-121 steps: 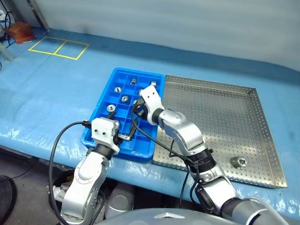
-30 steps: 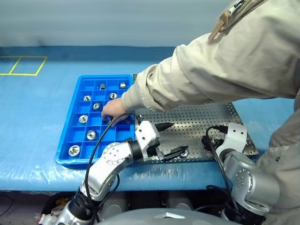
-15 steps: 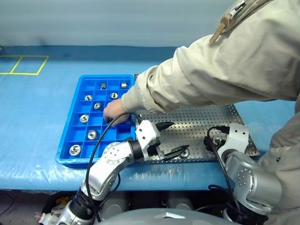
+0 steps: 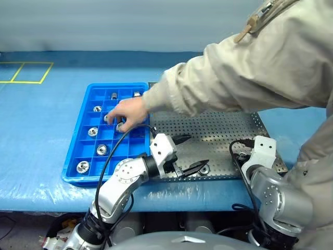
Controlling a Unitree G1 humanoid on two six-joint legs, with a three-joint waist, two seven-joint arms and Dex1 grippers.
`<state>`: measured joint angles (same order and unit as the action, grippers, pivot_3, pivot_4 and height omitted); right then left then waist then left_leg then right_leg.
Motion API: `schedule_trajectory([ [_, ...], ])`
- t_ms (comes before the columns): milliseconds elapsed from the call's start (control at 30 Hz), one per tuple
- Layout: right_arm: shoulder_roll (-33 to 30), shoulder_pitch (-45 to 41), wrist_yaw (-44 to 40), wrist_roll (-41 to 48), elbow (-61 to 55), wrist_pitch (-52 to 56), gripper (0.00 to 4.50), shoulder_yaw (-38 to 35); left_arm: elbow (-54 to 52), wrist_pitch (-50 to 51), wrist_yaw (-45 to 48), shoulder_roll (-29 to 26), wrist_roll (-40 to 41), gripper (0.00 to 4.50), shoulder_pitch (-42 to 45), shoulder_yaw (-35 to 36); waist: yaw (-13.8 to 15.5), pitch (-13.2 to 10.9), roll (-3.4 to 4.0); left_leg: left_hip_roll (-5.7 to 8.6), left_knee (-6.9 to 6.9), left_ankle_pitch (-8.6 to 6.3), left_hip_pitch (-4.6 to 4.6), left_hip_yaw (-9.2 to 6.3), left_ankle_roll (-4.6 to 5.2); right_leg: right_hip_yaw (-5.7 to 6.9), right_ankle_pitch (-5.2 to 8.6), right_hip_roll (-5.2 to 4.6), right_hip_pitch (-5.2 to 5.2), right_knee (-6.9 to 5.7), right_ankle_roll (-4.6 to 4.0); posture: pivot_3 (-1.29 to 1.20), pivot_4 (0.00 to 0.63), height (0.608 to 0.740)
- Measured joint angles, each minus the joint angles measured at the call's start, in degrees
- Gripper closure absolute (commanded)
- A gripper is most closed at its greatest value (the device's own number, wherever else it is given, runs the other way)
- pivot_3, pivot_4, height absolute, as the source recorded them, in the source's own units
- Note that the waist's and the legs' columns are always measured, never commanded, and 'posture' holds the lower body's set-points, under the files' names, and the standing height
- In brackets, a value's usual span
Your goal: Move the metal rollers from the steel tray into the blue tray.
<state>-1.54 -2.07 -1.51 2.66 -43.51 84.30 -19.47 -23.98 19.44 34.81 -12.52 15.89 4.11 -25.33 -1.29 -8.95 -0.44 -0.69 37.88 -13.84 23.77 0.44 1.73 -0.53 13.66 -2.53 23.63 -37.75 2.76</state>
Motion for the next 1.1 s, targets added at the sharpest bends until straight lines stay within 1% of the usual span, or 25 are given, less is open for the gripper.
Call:
schedule_trajectory([
  [367,-3.3,0.0,-1.1,0.4,-1.9,-0.2,2.71,3.2,0.0,-0.3,-2.6,0.9,-0.1,0.0,-1.0,0.6,0.5,0.0,-0.01,0.01,-0.01,0.0,0.02,0.0,0.0,0.0,0.0,0.0,0.01,0.0,0.01,0.03,0.15,0.74],
  [533,-4.1,-0.2,-1.4,0.6,-2.2,-0.2,2.71,5.0,0.0,-0.9,-3.7,1.1,-0.2,0.0,-1.1,0.8,0.6,0.0,-0.01,0.01,-0.01,0.0,0.02,0.0,0.0,0.0,-0.01,0.0,0.01,0.0,0.01,0.04,0.15,0.74],
  [867,-5.2,-0.2,-2.1,0.8,-2.2,-0.1,2.71,6.3,0.0,-1.0,-5.0,1.1,-1.2,0.0,-1.2,2.6,0.7,0.0,-0.02,0.02,-0.01,0.0,0.02,0.0,0.0,0.0,-0.01,0.0,0.01,0.0,0.02,0.04,0.15,0.74],
  [1100,-8.0,-3.9,-4.6,3.1,-5.9,-0.1,2.71,10.2,0.0,-1.2,-7.7,1.5,-1.4,0.0,-3.1,5.1,0.8,0.0,-0.03,0.01,-0.01,0.0,0.02,-0.03,0.0,0.03,-0.02,0.0,0.01,0.0,0.04,0.13,0.15,0.74],
])
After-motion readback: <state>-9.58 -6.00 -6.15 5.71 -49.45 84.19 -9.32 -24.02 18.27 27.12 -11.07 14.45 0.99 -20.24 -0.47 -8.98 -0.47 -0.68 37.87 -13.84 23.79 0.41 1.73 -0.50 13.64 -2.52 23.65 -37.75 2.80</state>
